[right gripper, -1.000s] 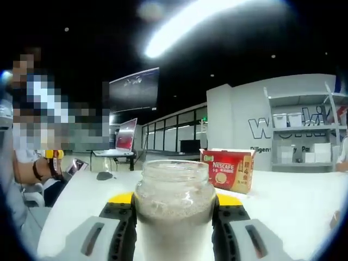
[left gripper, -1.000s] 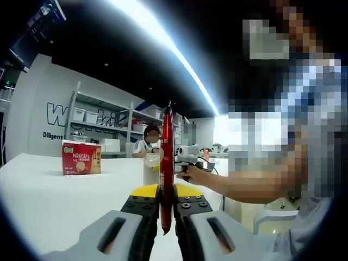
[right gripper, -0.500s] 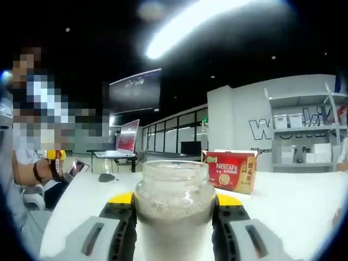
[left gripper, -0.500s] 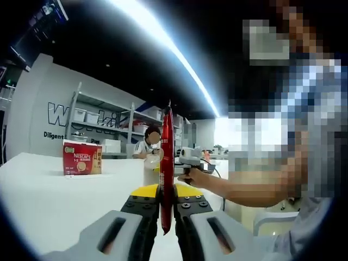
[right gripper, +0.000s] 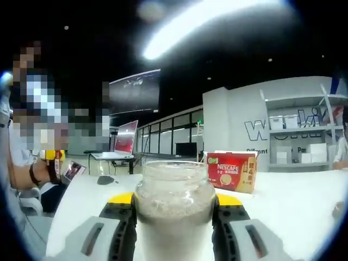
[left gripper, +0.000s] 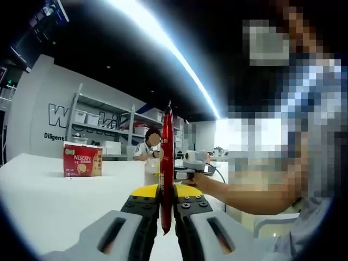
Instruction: Tear open the coffee pouch, take out the coffee, and pour the coffee from the pouch into the cup
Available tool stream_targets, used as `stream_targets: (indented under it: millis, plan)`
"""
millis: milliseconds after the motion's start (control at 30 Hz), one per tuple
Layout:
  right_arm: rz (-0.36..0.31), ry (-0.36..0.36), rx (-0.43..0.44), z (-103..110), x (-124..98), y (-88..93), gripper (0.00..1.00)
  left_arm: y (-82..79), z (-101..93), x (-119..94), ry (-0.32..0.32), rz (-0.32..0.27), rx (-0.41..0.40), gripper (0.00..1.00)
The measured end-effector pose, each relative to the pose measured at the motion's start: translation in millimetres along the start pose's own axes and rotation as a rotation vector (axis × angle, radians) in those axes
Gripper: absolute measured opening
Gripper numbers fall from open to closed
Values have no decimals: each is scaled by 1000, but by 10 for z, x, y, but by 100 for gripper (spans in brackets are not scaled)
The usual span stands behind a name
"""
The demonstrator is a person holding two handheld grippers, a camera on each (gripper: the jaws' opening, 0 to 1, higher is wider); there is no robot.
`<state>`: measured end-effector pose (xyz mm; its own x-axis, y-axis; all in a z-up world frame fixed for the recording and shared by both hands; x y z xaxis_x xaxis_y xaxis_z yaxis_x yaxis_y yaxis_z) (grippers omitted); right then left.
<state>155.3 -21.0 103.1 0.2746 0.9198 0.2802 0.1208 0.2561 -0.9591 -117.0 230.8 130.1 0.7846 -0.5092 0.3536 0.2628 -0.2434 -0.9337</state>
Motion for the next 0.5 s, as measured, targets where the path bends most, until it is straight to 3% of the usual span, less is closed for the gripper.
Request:
stream_targets:
  millis: [500]
  plan:
    - [-7,29,-7,373,33,4,54,0,12,-43,-8,-5,-24,12]
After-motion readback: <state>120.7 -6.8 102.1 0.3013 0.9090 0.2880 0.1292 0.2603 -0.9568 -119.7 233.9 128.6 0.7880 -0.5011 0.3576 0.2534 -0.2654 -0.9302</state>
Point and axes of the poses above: the point that each gripper's makers call its tool centre point, and the gripper's own axes: x roughly forward along the fingers, z roughly to its left, y roughly out of its underside, the point moved 10 cm from there along -x, roughly backward along the fingers, and after that the axes turned 12 degrees about -z, right-handed, at the moved point
